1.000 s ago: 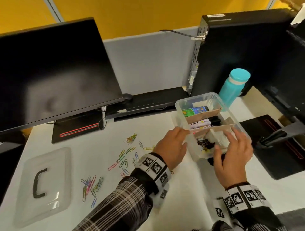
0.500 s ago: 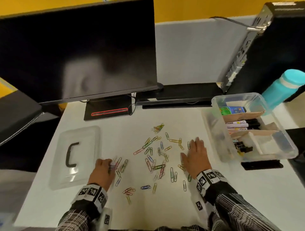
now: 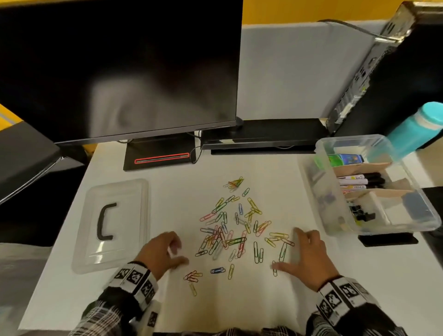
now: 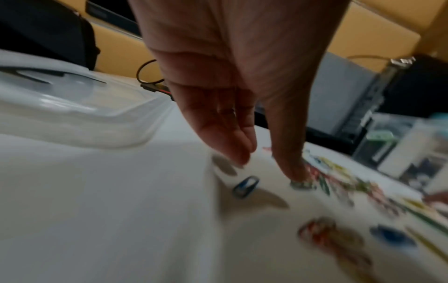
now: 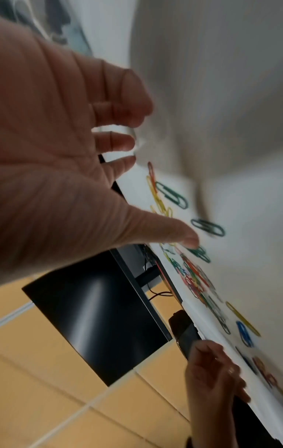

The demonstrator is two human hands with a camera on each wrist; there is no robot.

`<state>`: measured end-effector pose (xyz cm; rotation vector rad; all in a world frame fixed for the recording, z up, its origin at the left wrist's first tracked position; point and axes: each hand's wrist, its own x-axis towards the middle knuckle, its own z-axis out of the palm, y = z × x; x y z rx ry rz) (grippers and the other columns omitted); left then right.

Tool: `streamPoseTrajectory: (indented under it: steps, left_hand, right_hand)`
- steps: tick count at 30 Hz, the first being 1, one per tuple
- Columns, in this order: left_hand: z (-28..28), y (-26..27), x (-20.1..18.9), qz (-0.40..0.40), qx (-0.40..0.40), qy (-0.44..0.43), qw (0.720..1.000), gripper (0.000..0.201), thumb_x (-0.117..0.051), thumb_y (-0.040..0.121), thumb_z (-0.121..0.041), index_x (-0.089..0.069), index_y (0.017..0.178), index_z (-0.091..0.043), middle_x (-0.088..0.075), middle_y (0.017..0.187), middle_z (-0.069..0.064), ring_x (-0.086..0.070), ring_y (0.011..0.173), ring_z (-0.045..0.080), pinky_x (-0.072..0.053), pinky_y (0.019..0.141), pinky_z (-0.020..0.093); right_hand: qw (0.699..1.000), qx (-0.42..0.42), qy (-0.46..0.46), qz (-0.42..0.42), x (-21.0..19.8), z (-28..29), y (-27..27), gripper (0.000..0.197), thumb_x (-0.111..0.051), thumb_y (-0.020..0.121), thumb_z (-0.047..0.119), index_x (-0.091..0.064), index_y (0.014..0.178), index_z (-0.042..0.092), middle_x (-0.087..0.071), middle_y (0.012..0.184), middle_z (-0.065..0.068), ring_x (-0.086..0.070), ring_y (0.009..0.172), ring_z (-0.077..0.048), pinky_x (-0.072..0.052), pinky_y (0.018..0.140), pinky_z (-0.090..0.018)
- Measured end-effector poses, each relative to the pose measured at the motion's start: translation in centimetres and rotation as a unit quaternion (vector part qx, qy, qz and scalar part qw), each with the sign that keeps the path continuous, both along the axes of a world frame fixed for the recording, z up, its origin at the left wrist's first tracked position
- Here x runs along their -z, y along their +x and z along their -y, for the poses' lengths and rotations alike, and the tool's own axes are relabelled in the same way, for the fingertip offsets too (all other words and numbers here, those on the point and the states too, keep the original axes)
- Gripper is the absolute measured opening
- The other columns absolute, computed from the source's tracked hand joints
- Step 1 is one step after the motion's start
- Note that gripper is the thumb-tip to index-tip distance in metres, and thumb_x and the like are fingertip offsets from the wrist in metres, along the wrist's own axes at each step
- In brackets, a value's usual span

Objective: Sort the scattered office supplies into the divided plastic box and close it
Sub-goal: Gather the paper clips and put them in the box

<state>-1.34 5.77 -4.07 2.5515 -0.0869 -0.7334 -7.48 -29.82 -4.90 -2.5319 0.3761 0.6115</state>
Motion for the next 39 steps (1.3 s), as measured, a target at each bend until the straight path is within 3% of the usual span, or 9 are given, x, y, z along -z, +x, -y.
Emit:
streamPoseTrajectory:
  steps: [4, 10, 15, 19, 21, 23, 26, 32, 39]
  left_hand:
    - [-0.3, -2.1, 0.4, -0.092, 0.062, 0.02, 0.994, 0.044, -0.082, 0.061, -0.045, -0.056, 0.089, -0.023, -0.063, 0.079, -0.008, -0.054, 0.065, 0.004, -0.05, 0.068, 0.019]
    - [4.9, -0.3, 1.4, -0.049, 0.035, -0.062, 0.996, 0.034, -0.082, 0.066, -0.031, -0.051, 0.079, -0.03, -0.062, 0.074, -0.01, -0.054, 0.065, 0.005, -0.049, 0.071, 0.022]
    - [6.7, 1.5, 0.8, -0.008, 0.001, -0.115, 0.993, 0.023, -0.078, 0.072, -0.025, -0.058, 0.085, -0.023, -0.065, 0.078, -0.007, -0.059, 0.07, 0.008, -0.055, 0.077, 0.03]
    - [3.4, 0.7, -0.4, -0.042, -0.009, -0.102, 0.994, 0.032, -0.083, 0.066, -0.03, -0.059, 0.085, -0.021, -0.067, 0.078, -0.003, -0.061, 0.064, 0.009, -0.053, 0.059, 0.018]
    - [2.2, -0.6, -0.4, -0.1, 0.044, -0.059, 0.992, 0.037, -0.084, 0.063, -0.034, -0.059, 0.086, -0.019, -0.068, 0.074, -0.005, -0.065, 0.065, 0.012, -0.055, 0.06, 0.02]
    - [2.1, -1.6, 0.1, -0.131, 0.108, -0.011, 0.985, 0.037, -0.083, 0.064, -0.036, -0.057, 0.086, -0.02, -0.064, 0.07, -0.01, -0.063, 0.064, 0.01, -0.052, 0.061, 0.017]
    - [3.8, -1.6, 1.0, -0.115, 0.135, 0.008, 0.984, 0.03, -0.079, 0.069, -0.036, -0.056, 0.085, -0.023, -0.059, 0.067, -0.014, -0.053, 0.058, -0.002, -0.047, 0.063, 0.013]
    - [9.7, 1.8, 1.8, -0.047, 0.082, -0.049, 0.994, 0.024, -0.076, 0.073, -0.032, -0.053, 0.078, -0.027, -0.063, 0.077, -0.009, -0.06, 0.073, 0.009, -0.05, 0.072, 0.023]
    - [9.0, 4.7, -0.2, 0.007, 0.058, -0.078, 0.995, 0.037, -0.079, 0.067, -0.039, -0.05, 0.081, -0.022, -0.055, 0.072, -0.006, -0.05, 0.065, 0.011, -0.047, 0.068, 0.029]
  right_hand:
    - [1.0, -0.023, 0.015, -0.001, 1.2, -1.7, -0.8, 0.124, -0.078, 0.054, 0.062, -0.01, 0.148, 0.018, -0.024, 0.129, -0.003, -0.033, 0.12, -0.023, -0.036, 0.104, -0.033]
    - [0.996, -0.058, 0.053, 0.038, 1.6, -5.8, 1.6, 0.093, -0.074, 0.072, 0.045, -0.023, 0.144, 0.015, -0.03, 0.131, -0.005, -0.043, 0.119, -0.022, -0.039, 0.102, -0.028]
    - [0.993, -0.037, 0.094, 0.061, 0.5, -5.0, 2.9, 0.071, -0.072, 0.078, 0.032, -0.036, 0.138, 0.017, -0.037, 0.125, -0.004, -0.056, 0.104, -0.02, -0.047, 0.088, -0.027]
    - [0.997, -0.01, 0.078, 0.023, 0.0, -1.7, 1.0, 0.053, -0.078, 0.07, 0.039, -0.048, 0.11, 0.021, -0.051, 0.087, 0.008, -0.053, 0.071, -0.007, -0.046, 0.064, -0.023]
    - [0.996, 0.004, 0.086, -0.033, 0.2, -0.6, -0.4, 0.045, -0.079, 0.068, 0.04, -0.049, 0.094, 0.02, -0.056, 0.07, 0.005, -0.053, 0.056, -0.009, -0.052, 0.056, -0.029]
    - [0.991, 0.014, 0.11, -0.073, 0.5, -0.7, -1.3, 0.042, -0.08, 0.068, 0.036, -0.047, 0.086, 0.017, -0.061, 0.067, -0.002, -0.057, 0.05, -0.014, -0.054, 0.052, -0.031]
    - [0.987, 0.035, 0.145, -0.055, 1.1, -2.1, -1.0, 0.034, -0.078, 0.073, 0.026, -0.047, 0.083, 0.016, -0.06, 0.067, -0.004, -0.06, 0.051, -0.017, -0.055, 0.055, -0.035]
    - [0.969, 0.093, 0.23, 0.006, 1.5, -4.9, 3.3, 0.024, -0.074, 0.077, 0.013, -0.051, 0.082, 0.01, -0.056, 0.06, -0.006, -0.062, 0.052, -0.024, -0.056, 0.058, -0.046]
    - [0.984, 0.077, 0.154, 0.044, 0.8, -2.3, 3.6, 0.04, -0.079, 0.071, 0.031, -0.047, 0.086, 0.015, -0.057, 0.065, -0.003, -0.057, 0.055, -0.02, -0.056, 0.054, -0.042]
